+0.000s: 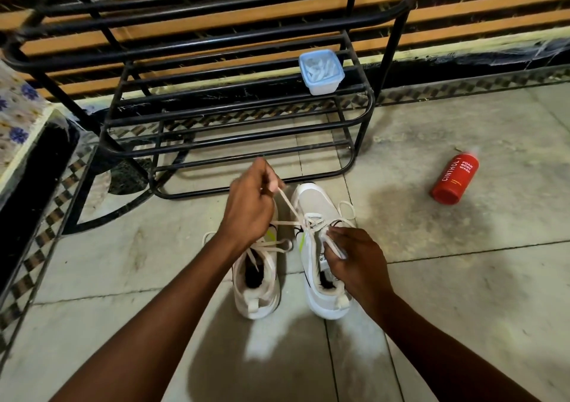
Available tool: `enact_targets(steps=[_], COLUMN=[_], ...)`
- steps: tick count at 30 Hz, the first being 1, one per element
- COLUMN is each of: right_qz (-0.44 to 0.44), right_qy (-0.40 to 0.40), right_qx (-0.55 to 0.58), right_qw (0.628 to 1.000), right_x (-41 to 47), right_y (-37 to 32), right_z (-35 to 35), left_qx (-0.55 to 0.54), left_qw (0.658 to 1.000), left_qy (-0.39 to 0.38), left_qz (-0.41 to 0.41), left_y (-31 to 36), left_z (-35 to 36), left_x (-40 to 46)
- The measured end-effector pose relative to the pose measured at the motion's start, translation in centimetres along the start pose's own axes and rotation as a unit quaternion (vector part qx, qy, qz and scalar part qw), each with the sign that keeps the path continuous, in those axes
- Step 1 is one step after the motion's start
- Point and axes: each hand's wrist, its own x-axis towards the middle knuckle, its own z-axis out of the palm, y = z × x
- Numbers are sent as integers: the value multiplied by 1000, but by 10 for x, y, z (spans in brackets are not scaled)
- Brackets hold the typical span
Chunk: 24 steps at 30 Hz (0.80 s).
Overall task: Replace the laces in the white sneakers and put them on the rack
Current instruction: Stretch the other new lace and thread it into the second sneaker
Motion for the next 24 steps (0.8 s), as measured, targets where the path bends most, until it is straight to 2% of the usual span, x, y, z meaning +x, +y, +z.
enact_targets(steps=[2,4,5,7,9,11,12,14,16,17,19,21,23,24], right_qz=[5,21,31,36,35,37,37,32,19,17,20,24,20,19], right_qy=[-1,-7,-9,-14,-24,-27,-24,-21,-21,-21,-18,-18,-23,-27], right_qx=[-3,-3,-3,-13,-33,-40,-38,-44,-58,-59,-59,-59,-59,-58], right_qw=[1000,1000,999,999,999,998,998,998,998,998,998,998,998,998], right_x=[0,-1,-1,-2,-1,-1,0,0,0,0,0,0,0,-1], right_y=[-2,-3,-3,-1,1,1,1,3,6,6,6,6,7,6], right_z=[1,1,1,3,5,6,7,7,9,9,10,9,7,7], left_qx=[-101,-246,-287,-272,-144,38,145,333,420,433,436,371,150,-8], left_qw=[991,956,944,958,989,990,972,902,854,848,858,903,980,997], left_qy=[-57,-63,-47,-7,28,3,-35,-110,-171,-176,-129,-65,-54,-50], left_qz=[-62,-144,-157,-97,17,135,184,251,255,248,236,206,116,57], left_y=[-2,0,-1,-3,-7,-10,-11,-19,-28,-30,-32,-30,-22,-17], left_z=[11,21,22,16,2,-8,-10,-5,6,10,18,25,24,22], left_x=[-6,-11,-10,-4,5,10,11,8,2,0,-3,-5,-8,-9])
